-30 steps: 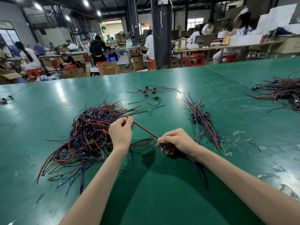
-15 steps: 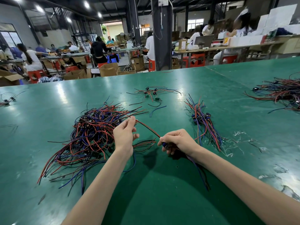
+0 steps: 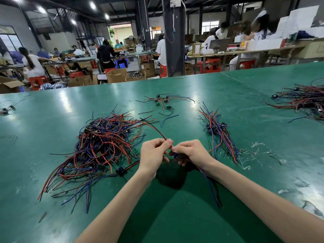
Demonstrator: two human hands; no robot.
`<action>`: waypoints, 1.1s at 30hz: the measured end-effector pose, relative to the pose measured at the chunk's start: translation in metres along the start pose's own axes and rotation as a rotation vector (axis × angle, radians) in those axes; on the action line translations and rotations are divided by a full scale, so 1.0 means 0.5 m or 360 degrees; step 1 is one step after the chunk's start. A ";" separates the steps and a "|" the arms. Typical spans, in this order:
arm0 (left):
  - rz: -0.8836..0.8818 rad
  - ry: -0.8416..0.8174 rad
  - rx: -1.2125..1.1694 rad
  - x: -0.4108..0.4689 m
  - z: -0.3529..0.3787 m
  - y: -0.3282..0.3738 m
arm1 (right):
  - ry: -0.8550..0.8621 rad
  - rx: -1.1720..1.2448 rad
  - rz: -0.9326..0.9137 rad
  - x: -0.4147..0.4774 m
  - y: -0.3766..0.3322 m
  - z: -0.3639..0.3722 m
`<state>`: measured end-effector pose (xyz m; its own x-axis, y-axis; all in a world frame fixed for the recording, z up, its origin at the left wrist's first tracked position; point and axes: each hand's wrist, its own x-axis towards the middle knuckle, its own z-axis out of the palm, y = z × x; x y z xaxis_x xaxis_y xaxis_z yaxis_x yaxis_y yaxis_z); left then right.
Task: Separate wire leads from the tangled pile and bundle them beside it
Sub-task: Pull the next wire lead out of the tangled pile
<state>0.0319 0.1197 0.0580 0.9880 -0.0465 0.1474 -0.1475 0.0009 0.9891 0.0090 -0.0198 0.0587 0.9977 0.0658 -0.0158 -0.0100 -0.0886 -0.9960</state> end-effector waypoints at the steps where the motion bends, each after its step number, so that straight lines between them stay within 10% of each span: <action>1: 0.0017 0.0055 -0.0006 0.005 -0.004 0.003 | -0.0010 0.0012 -0.0009 0.000 -0.001 0.000; 14: 0.0245 0.0606 0.0448 0.057 -0.099 0.020 | -0.0150 0.0028 -0.0028 -0.008 -0.007 0.005; 22: 0.0970 0.0732 0.1331 0.051 -0.111 0.020 | -0.0176 0.0025 -0.0008 -0.012 -0.008 0.003; 33: -0.0282 0.0536 -0.0392 0.053 -0.092 0.048 | -0.0187 0.0013 0.0012 -0.011 -0.008 0.001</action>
<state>0.0568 0.1642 0.0859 0.9630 0.2600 -0.0708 0.0003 0.2617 0.9651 0.0033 -0.0195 0.0627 0.9829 0.1814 -0.0329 -0.0184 -0.0812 -0.9965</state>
